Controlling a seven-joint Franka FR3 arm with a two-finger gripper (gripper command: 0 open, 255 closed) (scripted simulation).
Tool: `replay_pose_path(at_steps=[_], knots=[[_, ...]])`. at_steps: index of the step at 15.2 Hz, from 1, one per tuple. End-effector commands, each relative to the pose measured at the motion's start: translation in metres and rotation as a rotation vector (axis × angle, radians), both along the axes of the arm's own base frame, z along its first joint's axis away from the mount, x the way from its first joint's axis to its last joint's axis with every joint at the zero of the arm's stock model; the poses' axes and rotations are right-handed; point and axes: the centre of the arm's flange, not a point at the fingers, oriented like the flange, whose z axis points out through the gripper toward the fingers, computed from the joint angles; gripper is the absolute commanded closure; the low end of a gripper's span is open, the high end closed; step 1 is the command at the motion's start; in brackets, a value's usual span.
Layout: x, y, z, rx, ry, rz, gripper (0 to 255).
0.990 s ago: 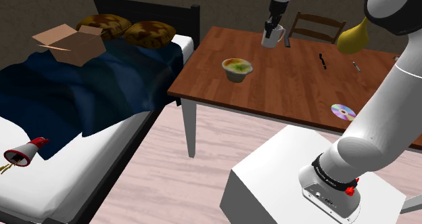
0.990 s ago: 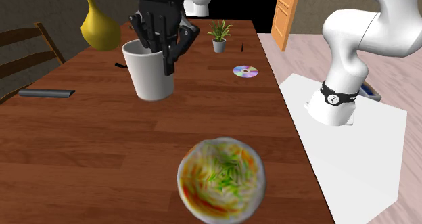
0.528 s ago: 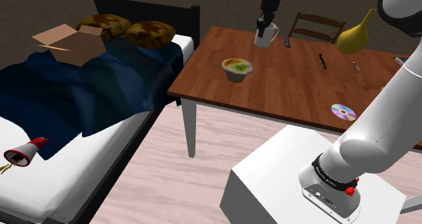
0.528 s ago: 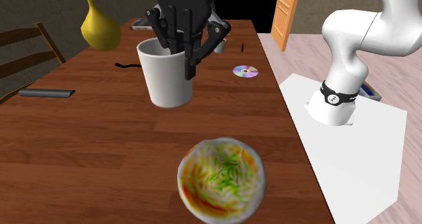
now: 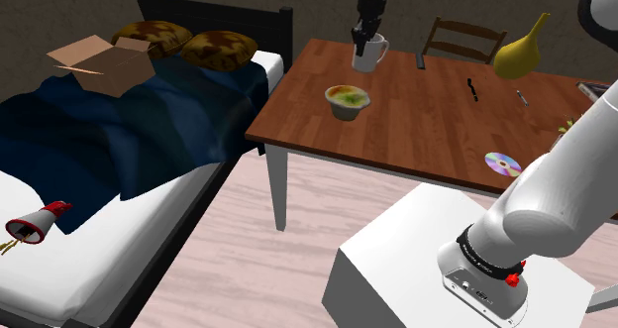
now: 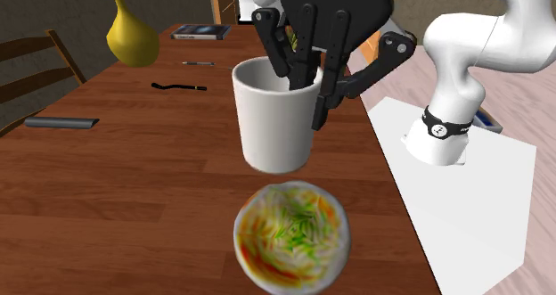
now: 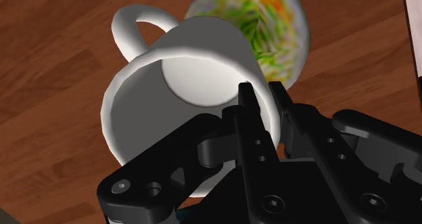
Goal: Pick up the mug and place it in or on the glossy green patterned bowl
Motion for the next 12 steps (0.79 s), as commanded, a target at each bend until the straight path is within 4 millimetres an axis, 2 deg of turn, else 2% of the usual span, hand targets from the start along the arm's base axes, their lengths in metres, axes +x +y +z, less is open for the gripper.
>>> replay_pose_path(at_steps=[1,12], knots=[[0.001,0.027,0.002,0.000,0.000,-0.001,255],[0.001,0.027,-0.056,0.000,0.000,-0.001,255]])
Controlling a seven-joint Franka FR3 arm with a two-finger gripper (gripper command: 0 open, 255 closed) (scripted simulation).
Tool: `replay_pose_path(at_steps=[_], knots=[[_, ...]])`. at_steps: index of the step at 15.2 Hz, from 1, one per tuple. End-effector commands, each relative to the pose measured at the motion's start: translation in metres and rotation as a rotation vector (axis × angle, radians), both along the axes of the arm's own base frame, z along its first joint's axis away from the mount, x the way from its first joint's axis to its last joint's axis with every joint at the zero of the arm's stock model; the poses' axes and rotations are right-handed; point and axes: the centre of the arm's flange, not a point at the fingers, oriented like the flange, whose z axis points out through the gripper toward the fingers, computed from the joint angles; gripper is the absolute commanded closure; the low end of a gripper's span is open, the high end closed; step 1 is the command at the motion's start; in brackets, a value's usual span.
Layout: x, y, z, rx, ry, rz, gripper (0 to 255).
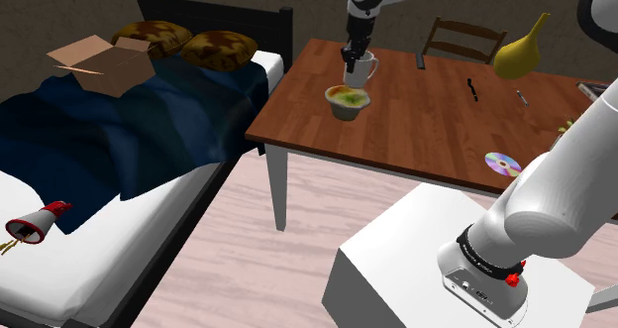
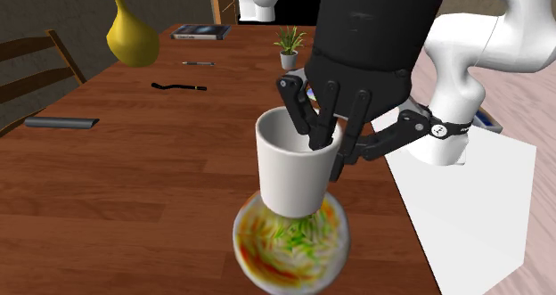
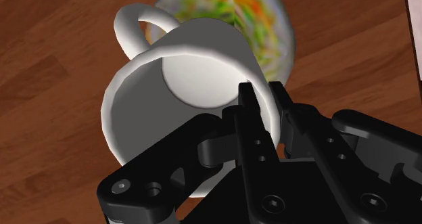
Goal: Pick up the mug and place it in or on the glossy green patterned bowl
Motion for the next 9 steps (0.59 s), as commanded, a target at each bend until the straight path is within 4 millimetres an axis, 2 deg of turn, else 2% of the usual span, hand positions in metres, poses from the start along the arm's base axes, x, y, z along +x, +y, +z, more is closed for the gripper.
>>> replay_pose_path(at_steps=[1,7,9], knots=[[0.000,-0.001,-0.011,0.000,-0.001,0.000,255],[0.000,-0.001,-0.043,0.000,-0.001,0.000,255],[0.000,-0.001,-0.043,0.000,-0.001,0.000,255]])
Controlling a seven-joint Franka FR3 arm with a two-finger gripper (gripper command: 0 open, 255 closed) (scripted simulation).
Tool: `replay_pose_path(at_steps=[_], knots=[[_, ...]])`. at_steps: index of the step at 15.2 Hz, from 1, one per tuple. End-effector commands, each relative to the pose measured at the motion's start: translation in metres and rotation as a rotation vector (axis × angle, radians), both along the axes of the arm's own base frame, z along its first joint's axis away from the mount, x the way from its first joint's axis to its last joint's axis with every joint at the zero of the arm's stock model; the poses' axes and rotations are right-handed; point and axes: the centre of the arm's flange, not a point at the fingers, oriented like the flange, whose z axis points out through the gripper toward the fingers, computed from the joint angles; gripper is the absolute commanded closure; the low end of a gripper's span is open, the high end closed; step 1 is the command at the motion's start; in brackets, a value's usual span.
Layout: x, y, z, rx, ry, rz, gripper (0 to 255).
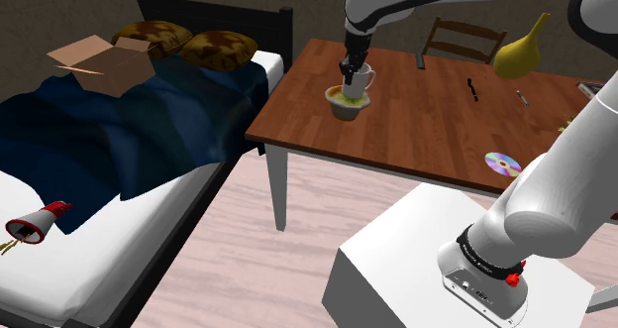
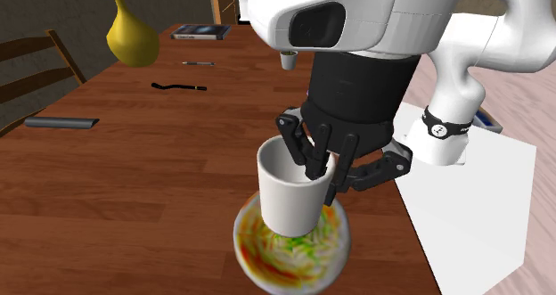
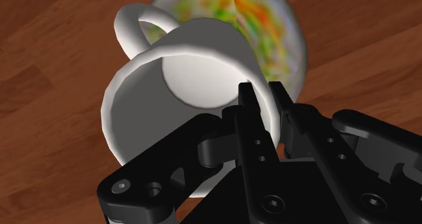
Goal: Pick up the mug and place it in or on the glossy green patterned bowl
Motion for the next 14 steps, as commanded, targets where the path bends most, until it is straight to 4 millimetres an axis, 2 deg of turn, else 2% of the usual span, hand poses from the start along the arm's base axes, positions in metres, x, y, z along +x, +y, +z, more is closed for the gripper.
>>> replay_pose_path(at_steps=[1,6,7,12,14], knots=[[0.000,0.000,-0.001,0.000,-0.001,0.000,255],[0.000,0.000,-0.001,0.000,-0.001,0.000,255],[0.000,0.000,-0.001,0.000,-0.001,0.000,0],[0.000,0.000,-0.001,0.000,-0.001,0.000,0],[-0.002,0.001,0.025,0.000,-0.001,0.000,0]])
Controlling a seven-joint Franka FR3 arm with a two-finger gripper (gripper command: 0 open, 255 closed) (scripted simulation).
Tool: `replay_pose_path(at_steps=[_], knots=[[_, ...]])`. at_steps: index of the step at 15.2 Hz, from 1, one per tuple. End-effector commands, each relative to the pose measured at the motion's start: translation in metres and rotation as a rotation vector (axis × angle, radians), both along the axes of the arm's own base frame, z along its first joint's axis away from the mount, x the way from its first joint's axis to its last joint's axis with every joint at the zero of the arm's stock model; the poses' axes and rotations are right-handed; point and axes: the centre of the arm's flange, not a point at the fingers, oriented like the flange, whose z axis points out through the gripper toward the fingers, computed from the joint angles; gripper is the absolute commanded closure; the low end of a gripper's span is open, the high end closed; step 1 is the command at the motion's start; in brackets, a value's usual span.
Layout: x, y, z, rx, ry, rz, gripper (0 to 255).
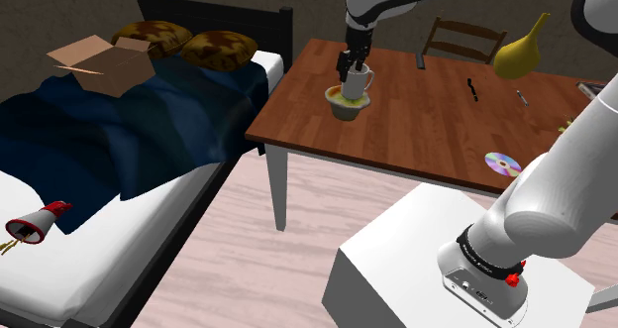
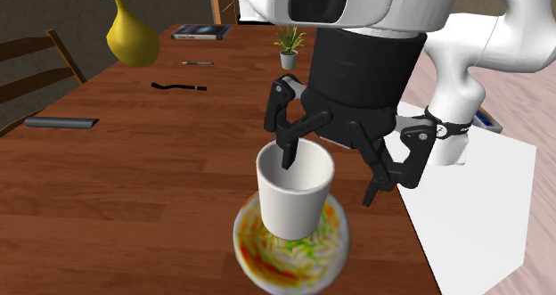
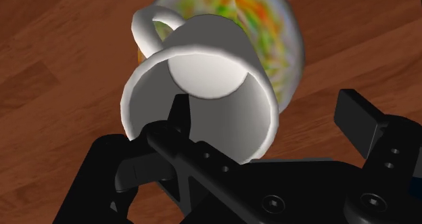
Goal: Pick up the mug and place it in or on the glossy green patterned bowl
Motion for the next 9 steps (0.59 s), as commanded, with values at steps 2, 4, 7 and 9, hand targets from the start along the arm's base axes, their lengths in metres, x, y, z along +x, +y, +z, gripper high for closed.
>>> replay_pose_path(at_steps=[2,4,7,9], knots=[[-0.004,0.003,0.036,0.000,0.001,0.000,0],[-0.004,0.003,0.036,0.000,0.001,0.000,0],[-0.004,0.003,0.036,0.000,0.001,0.000,0],[-0.004,0.003,0.036,0.000,0.001,0.000,0]])
